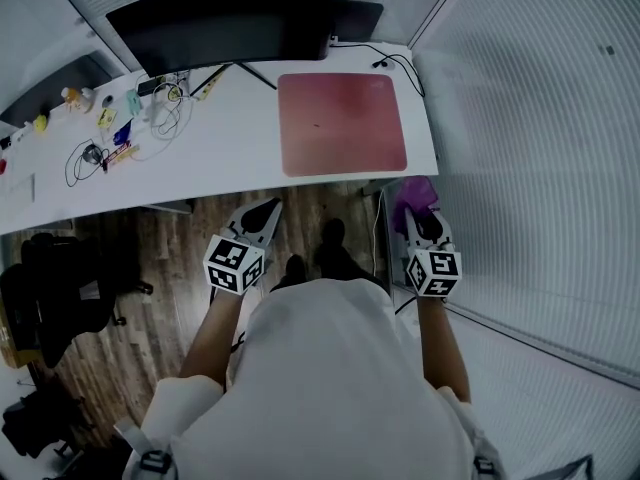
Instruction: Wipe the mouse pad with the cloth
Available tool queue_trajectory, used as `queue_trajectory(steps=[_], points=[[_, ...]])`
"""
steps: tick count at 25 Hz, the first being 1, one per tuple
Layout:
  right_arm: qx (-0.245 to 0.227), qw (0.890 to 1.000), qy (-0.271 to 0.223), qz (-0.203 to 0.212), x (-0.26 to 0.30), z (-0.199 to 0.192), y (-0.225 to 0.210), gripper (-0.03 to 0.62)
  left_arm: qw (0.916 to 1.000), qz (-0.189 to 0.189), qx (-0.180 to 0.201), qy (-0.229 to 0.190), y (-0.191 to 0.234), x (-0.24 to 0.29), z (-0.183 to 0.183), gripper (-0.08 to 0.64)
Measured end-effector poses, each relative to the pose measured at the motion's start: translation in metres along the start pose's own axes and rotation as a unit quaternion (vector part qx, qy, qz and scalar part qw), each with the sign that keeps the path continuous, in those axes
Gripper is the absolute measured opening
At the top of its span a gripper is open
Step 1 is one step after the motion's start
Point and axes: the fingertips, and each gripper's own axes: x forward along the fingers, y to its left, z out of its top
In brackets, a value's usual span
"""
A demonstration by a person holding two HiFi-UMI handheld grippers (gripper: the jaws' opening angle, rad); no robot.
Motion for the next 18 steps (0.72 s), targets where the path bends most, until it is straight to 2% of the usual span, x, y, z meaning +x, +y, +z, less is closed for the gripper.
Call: queue_trajectory(steps=[10, 18], points=[[-0.005, 1.0, 0.014, 0.026, 0.06, 0.013, -0.043, 0.133, 0.9993, 0.035, -0.013, -0.001, 0.019, 0.047, 0.015, 0.018], [-0.018, 0.997, 0.055, 0.058, 0.113, 0.012, -0.082, 0.133, 0.9983, 0.049, -0.028, 0.013, 0.019, 0.104, 0.021, 0.018]])
